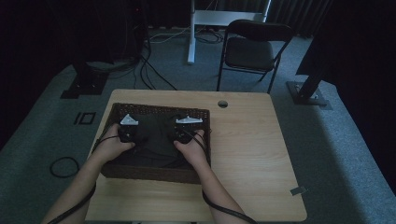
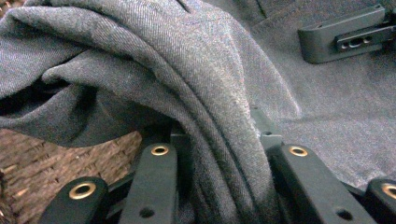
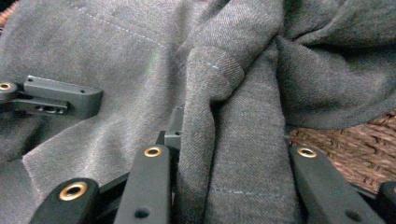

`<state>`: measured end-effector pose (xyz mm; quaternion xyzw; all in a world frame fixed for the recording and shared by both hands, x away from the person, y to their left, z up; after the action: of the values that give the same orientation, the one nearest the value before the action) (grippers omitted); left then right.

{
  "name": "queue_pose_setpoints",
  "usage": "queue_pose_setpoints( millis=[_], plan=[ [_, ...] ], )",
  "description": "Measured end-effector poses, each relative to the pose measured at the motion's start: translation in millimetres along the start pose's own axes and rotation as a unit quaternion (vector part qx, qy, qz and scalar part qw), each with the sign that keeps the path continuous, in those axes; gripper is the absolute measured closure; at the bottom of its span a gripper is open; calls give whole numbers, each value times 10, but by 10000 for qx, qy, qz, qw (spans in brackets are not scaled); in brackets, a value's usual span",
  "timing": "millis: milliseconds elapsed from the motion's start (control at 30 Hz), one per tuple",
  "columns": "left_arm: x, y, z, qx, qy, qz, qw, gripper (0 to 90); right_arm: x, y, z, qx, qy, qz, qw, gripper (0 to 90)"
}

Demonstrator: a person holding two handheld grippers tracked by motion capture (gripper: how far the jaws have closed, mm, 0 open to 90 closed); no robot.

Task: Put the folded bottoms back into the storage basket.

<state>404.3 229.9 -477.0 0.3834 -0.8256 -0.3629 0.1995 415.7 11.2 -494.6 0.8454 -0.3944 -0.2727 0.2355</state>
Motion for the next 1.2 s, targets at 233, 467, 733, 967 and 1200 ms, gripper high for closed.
queue_pose_setpoints(
  millis=[233, 467, 733, 967, 1200],
  plan=[
    [-4, -91, 63, -61, 84, 85, 9999, 702, 13, -64, 54, -244, 51, 166, 9996, 648],
    [-8, -157, 134, -81, 226, 177, 9996, 702, 31, -106, 82, -497, -1, 294, 9983, 642],
    [-7, -193, 205, 26, 446, 300, 9986, 696, 80, -147, 104, -754, -40, 364, 9965, 619],
    [11, -227, 226, -8, 476, 182, 9987, 671, 128, -170, 113, -862, -28, 523, 9949, 473],
    [-27, -222, 250, -65, 634, 1, 9980, 539, 207, -190, 132, -894, 378, 686, 9929, 231]
  ],
)
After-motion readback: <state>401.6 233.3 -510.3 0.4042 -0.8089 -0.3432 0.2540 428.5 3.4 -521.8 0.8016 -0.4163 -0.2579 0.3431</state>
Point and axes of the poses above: each handheld gripper's, and its own axes: y roughly backward along the jaws, z roughly out of its underside, x roughly to its right, the point moved 2 cm from there along -y, roughly forward along the jaws, and after that the axes turned 2 degrees about -x, right-handed, at the moved point
